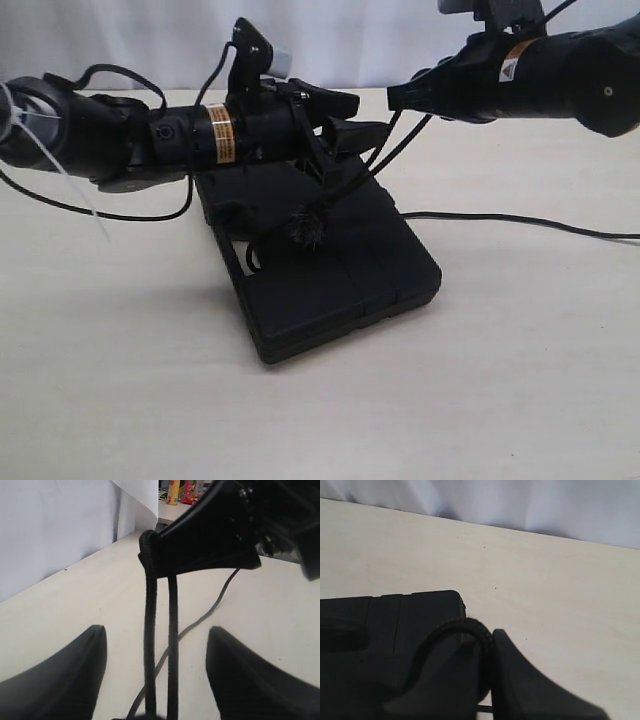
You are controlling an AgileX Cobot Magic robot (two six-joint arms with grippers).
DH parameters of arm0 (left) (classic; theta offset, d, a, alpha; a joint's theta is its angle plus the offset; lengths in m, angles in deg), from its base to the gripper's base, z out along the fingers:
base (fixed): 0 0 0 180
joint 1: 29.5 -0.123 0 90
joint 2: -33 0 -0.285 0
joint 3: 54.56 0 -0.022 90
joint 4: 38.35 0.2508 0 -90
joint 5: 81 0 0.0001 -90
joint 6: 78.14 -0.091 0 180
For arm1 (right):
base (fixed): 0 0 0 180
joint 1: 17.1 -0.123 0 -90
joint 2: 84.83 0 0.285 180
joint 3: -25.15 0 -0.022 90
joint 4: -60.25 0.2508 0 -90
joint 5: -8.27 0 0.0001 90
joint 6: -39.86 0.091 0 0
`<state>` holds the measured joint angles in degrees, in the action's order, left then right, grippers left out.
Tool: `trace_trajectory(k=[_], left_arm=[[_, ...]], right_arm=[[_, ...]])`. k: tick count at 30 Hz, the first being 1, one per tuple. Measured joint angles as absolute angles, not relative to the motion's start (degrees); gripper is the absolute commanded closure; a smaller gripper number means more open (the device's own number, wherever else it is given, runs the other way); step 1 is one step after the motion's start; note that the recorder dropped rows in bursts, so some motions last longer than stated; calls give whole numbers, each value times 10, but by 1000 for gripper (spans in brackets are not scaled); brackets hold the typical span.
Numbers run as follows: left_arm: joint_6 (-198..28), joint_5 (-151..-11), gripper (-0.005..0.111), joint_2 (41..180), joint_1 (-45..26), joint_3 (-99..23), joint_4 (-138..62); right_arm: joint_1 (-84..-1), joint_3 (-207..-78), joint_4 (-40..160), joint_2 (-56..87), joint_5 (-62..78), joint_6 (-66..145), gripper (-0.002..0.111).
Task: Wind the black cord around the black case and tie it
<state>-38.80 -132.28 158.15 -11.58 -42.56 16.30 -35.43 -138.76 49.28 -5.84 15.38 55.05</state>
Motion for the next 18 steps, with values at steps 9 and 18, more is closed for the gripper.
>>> trace_trajectory(k=[9,18], left_arm=[[-403,-1221,61,1626,-75,-519,137],[-497,-1159,107,1632,-74,-530,79]], right_arm=[[-354,-1388,493,-58,169,543,104],[-354,-1388,492,-58,240,470,104]])
